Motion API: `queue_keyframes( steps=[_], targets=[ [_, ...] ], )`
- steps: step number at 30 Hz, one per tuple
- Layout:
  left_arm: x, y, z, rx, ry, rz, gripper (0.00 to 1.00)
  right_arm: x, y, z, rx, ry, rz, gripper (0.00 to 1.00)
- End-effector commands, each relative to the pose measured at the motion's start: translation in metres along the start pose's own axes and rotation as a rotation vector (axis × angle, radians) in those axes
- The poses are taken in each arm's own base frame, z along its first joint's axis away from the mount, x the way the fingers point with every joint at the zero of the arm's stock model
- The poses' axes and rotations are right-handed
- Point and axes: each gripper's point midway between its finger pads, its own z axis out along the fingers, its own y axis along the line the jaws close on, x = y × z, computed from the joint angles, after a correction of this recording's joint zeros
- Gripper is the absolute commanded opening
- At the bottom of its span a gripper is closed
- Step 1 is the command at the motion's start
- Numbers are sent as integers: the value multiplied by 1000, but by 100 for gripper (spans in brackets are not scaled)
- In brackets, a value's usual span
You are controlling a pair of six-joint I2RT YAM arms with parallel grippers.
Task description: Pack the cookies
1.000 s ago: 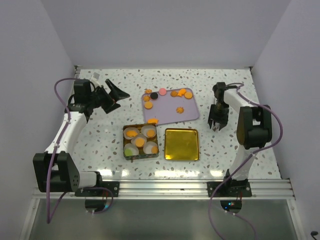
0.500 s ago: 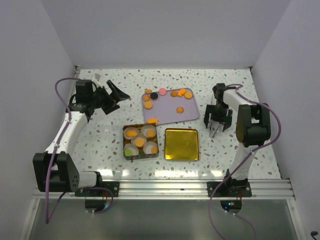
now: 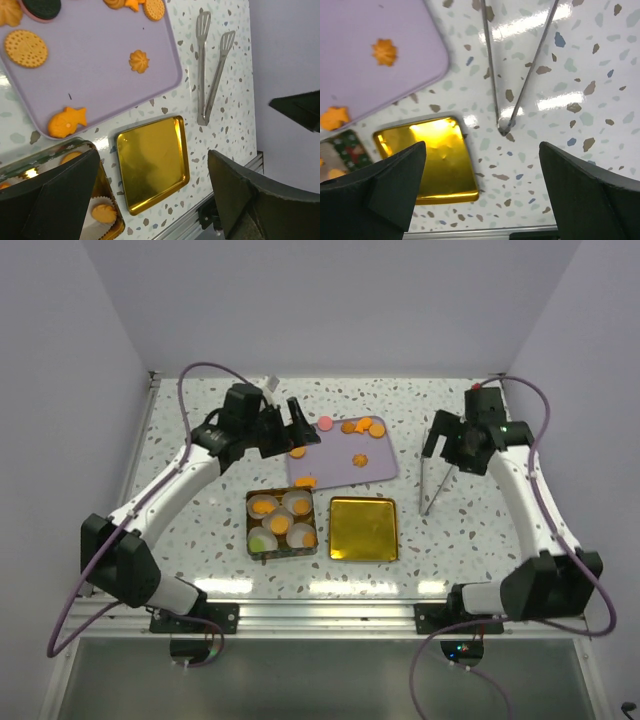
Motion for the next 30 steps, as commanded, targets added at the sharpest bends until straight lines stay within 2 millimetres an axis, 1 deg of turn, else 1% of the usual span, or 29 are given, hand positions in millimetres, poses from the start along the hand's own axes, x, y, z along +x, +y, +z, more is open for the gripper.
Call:
queue_keyframes(
  steps=[1,2,3,4,5,6,7,8,9,10,11,12,13,14,15,16,17,18,19,21,22,23,24,27,30],
  targets=[
    [9,-11,19,-70,5,57,95,7,3,-36,-53,-68,106,99],
    [16,-29,24,-47,20,77,95,15,3,-36,-54,-35,137,99],
    [25,-29,37,-64,50,79,95,20,5,-39,-62,-19,179,99],
    [33,-31,43,-82,67,85,94,31,11,-40,-104,20,187,99],
    [44,-51,48,-58,91,98,94,39,22,-47,-166,57,196,99],
    [58,-49,63,-84,136,96,93,39,27,-61,-199,51,237,99],
    [79,-58,67,-87,185,115,92,46,28,-70,-212,72,258,99],
    [84,-70,70,-75,196,118,92,46,31,-80,-232,65,280,99],
    [100,-69,82,-93,232,125,92,40,34,-94,-256,35,305,99],
    [110,-70,86,-113,254,137,91,38,34,-112,-285,-14,309,99],
    [121,-89,88,-93,271,156,91,35,34,-122,-297,-41,310,99],
    [135,-84,102,-133,299,169,91,28,35,-140,-318,-87,294,99],
    [154,-88,102,-153,336,198,91,33,33,-149,-316,-83,282,99],
    [153,-105,105,-137,324,213,91,34,32,-154,-315,-79,268,99],
    [167,-97,119,-180,346,230,91,36,38,-165,-348,-71,259,99],
    [185,-100,118,-194,384,249,90,42,38,-169,-358,-49,262,99],
    [186,-104,123,-210,369,248,90,45,41,-174,-377,-32,264,99],
    [197,-95,132,-247,389,249,89,43,45,-185,-404,-40,269,99],
    [210,-96,132,-255,405,257,89,47,49,-193,-432,-27,265,99],
    [224,-90,136,-286,416,252,89,44,53,-206,-459,-42,258,99],
    [232,-88,136,-302,419,265,88,42,56,-222,-484,-66,244,99],
    [238,-86,137,-315,422,267,88,40,56,-228,-487,-82,233,99],
    [245,-80,140,-336,430,279,87,36,58,-240,-508,-112,214,99],
    [267,-72,144,-368,454,303,86,41,57,-252,-516,-133,166,99],
    [284,-71,149,-374,469,317,85,50,56,-256,-525,-135,141,99]
  ],
)
